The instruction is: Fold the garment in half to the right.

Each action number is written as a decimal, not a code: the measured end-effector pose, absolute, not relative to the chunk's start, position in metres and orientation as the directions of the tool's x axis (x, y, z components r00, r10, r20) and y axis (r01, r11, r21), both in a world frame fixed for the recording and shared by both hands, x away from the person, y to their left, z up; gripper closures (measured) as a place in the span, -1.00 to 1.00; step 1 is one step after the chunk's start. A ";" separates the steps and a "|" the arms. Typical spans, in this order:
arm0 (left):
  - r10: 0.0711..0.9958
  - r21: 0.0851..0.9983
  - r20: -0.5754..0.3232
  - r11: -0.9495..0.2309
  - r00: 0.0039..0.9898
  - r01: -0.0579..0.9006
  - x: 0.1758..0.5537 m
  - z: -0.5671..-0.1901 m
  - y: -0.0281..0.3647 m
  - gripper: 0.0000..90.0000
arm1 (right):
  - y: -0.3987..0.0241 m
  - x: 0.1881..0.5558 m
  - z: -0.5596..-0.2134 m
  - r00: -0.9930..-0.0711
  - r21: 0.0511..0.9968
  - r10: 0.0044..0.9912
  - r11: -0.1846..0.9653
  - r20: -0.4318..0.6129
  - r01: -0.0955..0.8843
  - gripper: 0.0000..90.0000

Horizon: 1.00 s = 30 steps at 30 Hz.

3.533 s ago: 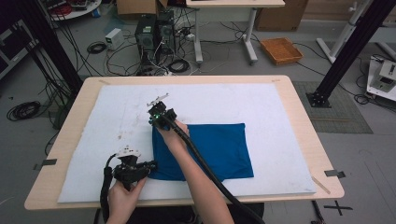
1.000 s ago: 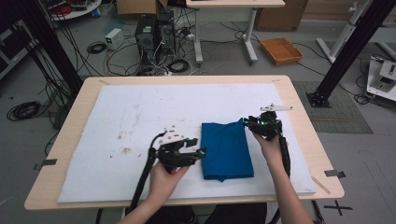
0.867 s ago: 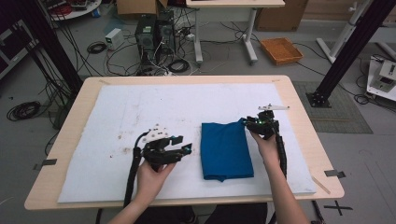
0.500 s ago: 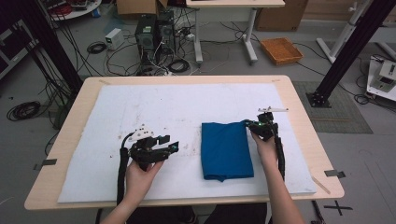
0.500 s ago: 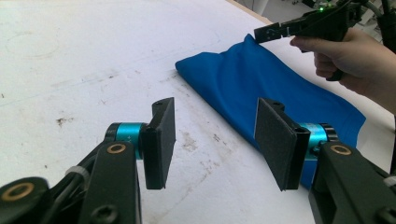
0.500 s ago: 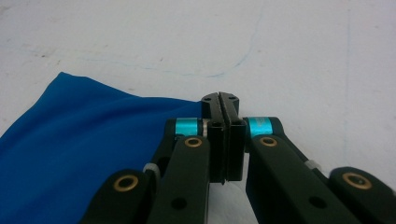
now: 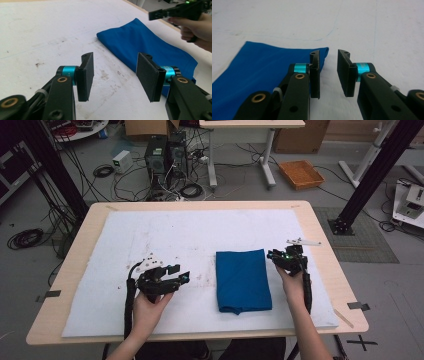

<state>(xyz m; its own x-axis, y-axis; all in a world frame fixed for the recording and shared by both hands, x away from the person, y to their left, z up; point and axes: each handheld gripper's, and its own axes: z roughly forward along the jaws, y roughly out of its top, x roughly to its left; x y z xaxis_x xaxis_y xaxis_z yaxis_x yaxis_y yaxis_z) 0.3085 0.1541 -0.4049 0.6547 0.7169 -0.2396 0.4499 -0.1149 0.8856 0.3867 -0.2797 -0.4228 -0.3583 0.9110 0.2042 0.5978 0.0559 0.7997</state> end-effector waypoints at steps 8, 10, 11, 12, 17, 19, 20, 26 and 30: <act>0.738 0.898 -0.210 -0.114 0.641 0.426 0.302 -0.401 0.177 0.01 | -0.294 0.305 -0.421 -0.469 0.826 0.847 0.066 0.251 0.559 0.45; 0.749 0.901 -0.197 -0.117 0.633 0.418 0.299 -0.402 0.185 -0.02 | -0.294 0.286 -0.426 -0.487 0.817 0.832 0.074 0.265 0.572 0.45; 0.750 0.901 -0.196 -0.116 0.632 0.417 0.298 -0.403 0.188 -0.03 | -0.294 0.279 -0.430 -0.497 0.811 0.822 0.076 0.278 0.580 0.45; 0.755 0.901 -0.193 -0.117 0.627 0.418 0.298 -0.404 0.192 -0.04 | -0.293 0.274 -0.433 -0.508 0.806 0.809 0.074 0.295 0.587 0.43; 0.777 0.903 -0.200 -0.091 0.598 0.420 0.296 -0.409 0.209 -0.05 | -0.286 0.258 -0.441 -0.521 0.796 0.802 0.096 0.293 0.597 0.45; 0.784 0.901 -0.204 -0.083 0.586 0.425 0.296 -0.410 0.213 -0.05 | -0.285 0.257 -0.444 -0.526 0.789 0.799 0.109 0.292 0.605 0.59; 0.784 0.901 -0.208 -0.078 0.584 0.426 0.297 -0.411 0.214 -0.05 | -0.285 0.256 -0.446 -0.528 0.785 0.799 0.119 0.288 0.608 0.69; 0.787 0.902 -0.191 -0.095 0.587 0.420 0.296 -0.413 0.212 -0.05 | -0.290 0.255 -0.450 -0.511 0.775 0.812 0.121 0.282 0.620 0.97; 0.788 0.904 -0.178 -0.106 0.590 0.414 0.297 -0.411 0.210 -0.05 | -0.295 0.254 -0.448 -0.503 0.787 0.820 0.109 0.274 0.607 0.81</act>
<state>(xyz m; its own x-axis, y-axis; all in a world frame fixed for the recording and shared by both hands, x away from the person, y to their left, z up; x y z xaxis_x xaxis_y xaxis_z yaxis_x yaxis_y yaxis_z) 0.2968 0.2101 -0.4113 0.5898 0.7878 -0.1775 0.4136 -0.1059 0.9043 0.2544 -0.2954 -0.4479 -0.5025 0.8199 0.2741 0.6075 0.1093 0.7868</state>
